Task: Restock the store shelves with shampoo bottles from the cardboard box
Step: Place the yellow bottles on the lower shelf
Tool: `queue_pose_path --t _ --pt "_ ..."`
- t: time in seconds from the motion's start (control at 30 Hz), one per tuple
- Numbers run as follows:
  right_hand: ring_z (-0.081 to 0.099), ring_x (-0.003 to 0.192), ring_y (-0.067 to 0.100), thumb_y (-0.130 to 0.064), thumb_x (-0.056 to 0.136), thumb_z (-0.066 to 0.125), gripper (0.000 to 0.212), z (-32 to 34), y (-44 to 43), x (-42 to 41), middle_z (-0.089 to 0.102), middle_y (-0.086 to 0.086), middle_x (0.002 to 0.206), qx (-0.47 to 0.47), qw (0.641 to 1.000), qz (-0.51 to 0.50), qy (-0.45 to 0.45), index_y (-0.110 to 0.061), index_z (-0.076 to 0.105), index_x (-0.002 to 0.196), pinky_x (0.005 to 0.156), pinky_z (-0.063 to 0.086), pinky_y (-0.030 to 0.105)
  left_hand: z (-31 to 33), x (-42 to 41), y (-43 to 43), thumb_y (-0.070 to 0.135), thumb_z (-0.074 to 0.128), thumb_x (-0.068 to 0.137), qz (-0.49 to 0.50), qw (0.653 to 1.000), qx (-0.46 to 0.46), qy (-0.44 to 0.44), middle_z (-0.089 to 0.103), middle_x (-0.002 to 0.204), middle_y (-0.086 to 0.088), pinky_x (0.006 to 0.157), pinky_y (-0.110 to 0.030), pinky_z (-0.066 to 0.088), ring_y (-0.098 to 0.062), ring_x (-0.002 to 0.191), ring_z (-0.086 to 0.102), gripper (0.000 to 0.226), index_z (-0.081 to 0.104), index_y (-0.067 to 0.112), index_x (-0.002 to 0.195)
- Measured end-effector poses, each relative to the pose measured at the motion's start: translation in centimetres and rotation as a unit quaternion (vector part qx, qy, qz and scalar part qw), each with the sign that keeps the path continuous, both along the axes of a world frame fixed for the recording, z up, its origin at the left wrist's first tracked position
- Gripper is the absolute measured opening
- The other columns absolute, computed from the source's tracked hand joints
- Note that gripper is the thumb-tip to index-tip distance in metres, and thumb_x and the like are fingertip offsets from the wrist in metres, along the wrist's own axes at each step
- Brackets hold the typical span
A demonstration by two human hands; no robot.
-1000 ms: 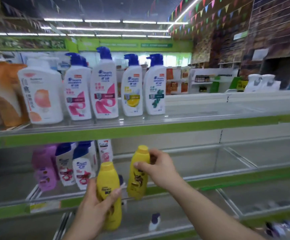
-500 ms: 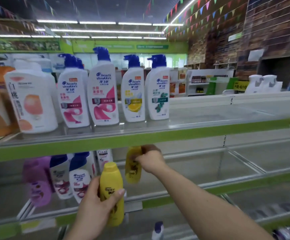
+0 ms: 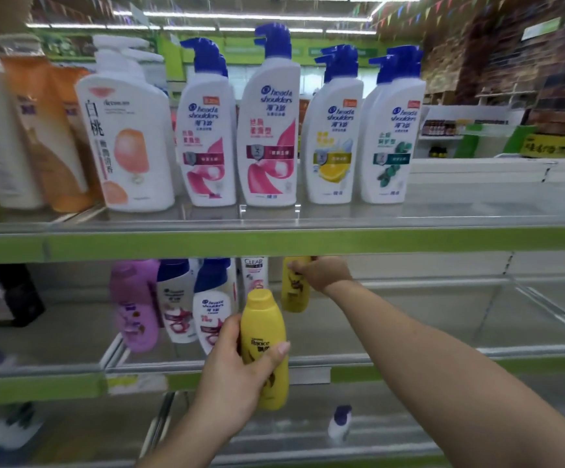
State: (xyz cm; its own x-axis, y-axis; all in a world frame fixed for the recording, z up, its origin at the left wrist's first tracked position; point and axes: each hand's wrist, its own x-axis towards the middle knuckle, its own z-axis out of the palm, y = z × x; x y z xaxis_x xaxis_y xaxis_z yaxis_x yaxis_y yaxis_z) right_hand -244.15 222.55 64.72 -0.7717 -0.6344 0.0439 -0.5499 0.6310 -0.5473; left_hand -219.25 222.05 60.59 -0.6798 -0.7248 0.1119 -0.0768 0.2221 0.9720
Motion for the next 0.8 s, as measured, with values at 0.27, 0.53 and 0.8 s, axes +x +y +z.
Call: queue_pose_path --t 0.27,0.53,0.8 --pt "0.039 0.14 0.025 -0.036 0.103 0.05 0.047 -0.1 -3.6 -1.4 0.043 0.006 0.154 -0.102 0.987 0.09 -0.087 -0.014 0.048 0.145 0.119 0.026 0.038 -0.2 2.3 -0.4 0.069 0.075 0.058 0.0 1.0 -0.001 0.022 0.07 0.098 0.018 0.074 -0.025 0.052 0.002 0.087 0.067 0.05 0.056 0.055 0.103" --pt "0.058 0.106 0.023 -0.045 0.098 0.051 0.029 -1.0 -5.8 -2.7 0.064 0.001 0.119 -0.118 0.991 0.057 -0.036 -0.023 0.063 0.113 0.092 0.045 0.037 -0.4 2.8 -1.4 0.068 0.074 0.063 0.014 1.0 -0.008 0.005 0.067 0.102 0.027 0.072 -0.021 0.052 0.009 0.091 0.065 0.048 0.051 0.058 0.104" --pt "0.058 0.108 0.023 -0.045 0.101 0.048 0.031 -1.0 -6.1 -3.1 0.062 0.001 0.12 -0.116 0.99 0.061 -0.047 -0.023 0.063 0.114 0.098 0.043 0.04 -0.6 2.5 -1.8 0.07 0.073 0.062 0.014 1.0 0.001 0.004 0.066 0.1 0.028 0.073 -0.025 0.052 0.01 0.089 0.064 0.05 0.049 0.062 0.105"
